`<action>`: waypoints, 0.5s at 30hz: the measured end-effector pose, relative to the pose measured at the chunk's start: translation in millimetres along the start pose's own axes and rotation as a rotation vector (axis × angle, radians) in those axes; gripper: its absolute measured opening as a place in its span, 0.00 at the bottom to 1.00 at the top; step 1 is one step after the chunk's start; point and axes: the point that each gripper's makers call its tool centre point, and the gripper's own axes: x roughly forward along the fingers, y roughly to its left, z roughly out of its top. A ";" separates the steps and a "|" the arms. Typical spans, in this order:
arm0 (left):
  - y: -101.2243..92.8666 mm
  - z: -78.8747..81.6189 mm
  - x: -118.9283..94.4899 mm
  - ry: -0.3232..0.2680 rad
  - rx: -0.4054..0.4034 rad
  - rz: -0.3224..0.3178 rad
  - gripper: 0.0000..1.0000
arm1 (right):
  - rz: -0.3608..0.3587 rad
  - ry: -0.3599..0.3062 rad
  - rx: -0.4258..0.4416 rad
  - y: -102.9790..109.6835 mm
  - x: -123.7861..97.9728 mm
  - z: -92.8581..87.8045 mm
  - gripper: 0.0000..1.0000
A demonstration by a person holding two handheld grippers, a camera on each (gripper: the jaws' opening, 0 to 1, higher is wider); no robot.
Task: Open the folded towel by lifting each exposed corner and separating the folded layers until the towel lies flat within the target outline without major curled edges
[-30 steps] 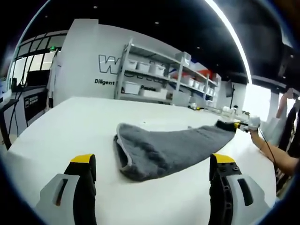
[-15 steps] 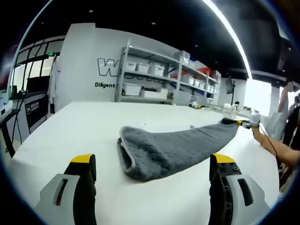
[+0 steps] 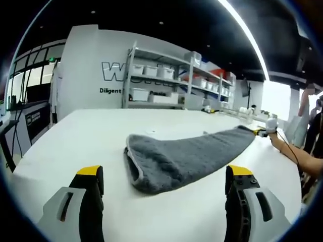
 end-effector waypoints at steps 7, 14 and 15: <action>4.6 3.3 2.3 -0.001 0.001 0.001 0.99 | -0.049 0.011 -0.013 -11.0 -4.7 -1.5 0.22; 5.1 5.8 2.5 -0.009 0.002 -0.003 0.99 | -0.063 -0.023 0.114 -26.2 -24.6 9.6 0.38; 5.7 7.8 2.6 -0.015 0.002 -0.004 0.99 | -0.055 -0.028 0.116 -26.6 -27.2 12.4 0.41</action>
